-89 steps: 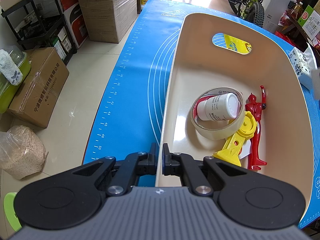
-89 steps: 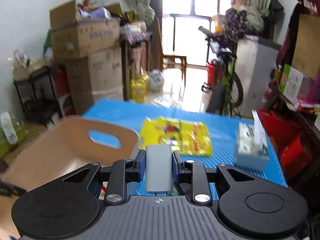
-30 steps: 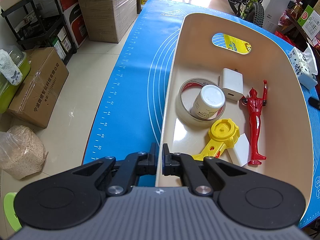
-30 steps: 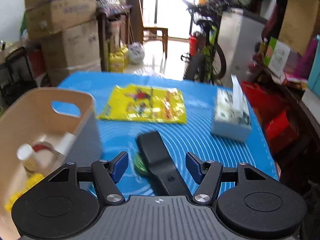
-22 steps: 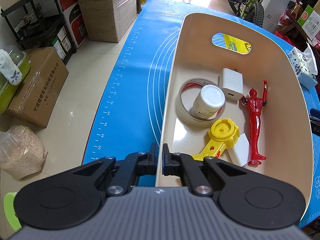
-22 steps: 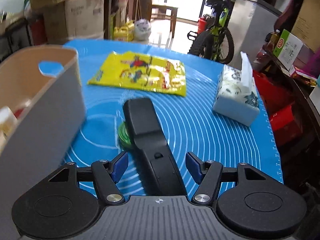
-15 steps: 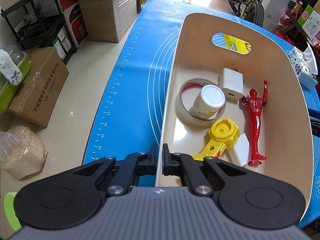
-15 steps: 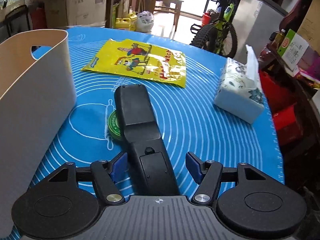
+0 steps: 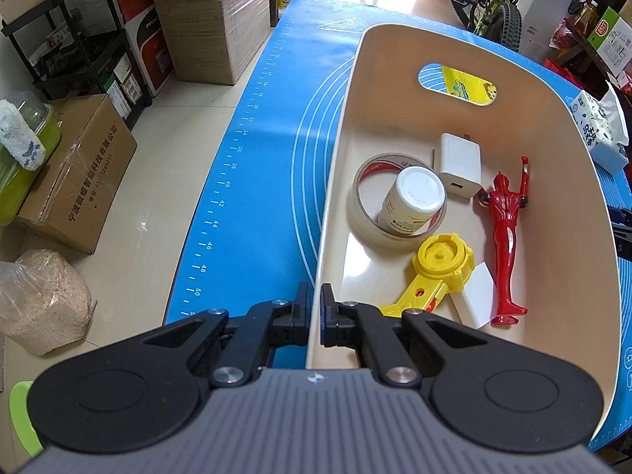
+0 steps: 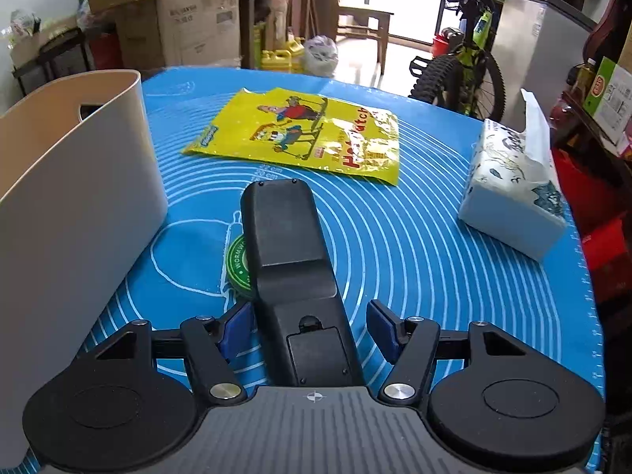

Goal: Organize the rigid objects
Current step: 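Grasp the black remote control with the right tool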

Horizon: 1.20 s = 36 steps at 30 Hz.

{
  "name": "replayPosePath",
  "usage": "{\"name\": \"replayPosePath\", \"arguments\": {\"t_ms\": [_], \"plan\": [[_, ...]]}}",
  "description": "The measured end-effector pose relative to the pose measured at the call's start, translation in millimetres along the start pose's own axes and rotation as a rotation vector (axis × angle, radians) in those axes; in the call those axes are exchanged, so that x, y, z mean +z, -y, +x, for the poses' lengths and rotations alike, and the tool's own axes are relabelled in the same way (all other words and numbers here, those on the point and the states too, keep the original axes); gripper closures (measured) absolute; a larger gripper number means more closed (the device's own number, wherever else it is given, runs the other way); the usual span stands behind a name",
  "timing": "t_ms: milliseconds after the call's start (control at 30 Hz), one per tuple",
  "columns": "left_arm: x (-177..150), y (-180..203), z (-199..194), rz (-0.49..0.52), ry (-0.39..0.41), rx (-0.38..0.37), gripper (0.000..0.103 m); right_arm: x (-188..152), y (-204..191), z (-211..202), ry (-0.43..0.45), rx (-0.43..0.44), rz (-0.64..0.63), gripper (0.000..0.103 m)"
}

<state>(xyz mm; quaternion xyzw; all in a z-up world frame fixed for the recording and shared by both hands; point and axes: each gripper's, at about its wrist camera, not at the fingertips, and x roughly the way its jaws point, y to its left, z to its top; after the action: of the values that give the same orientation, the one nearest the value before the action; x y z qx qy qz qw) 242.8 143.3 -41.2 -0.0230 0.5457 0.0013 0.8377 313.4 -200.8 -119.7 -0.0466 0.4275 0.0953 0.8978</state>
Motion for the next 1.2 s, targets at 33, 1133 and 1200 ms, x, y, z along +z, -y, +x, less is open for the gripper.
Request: {"name": "replayPosePath", "arguments": {"t_ms": [33,1133,1200], "plan": [[0.0,0.0,-0.1,0.000,0.000,0.000,0.097,-1.4,1.8,0.2,0.013,0.012,0.007,0.033],[0.2,2.5,0.9,0.008,-0.002,0.013,0.097,-6.2,-10.1,-40.6,0.174,-0.001,0.035,0.049],[0.2,2.5,0.9,0.008,-0.002,0.014,0.097,-2.4,-13.7,-49.1,0.196,0.009,0.034,0.049]]}}
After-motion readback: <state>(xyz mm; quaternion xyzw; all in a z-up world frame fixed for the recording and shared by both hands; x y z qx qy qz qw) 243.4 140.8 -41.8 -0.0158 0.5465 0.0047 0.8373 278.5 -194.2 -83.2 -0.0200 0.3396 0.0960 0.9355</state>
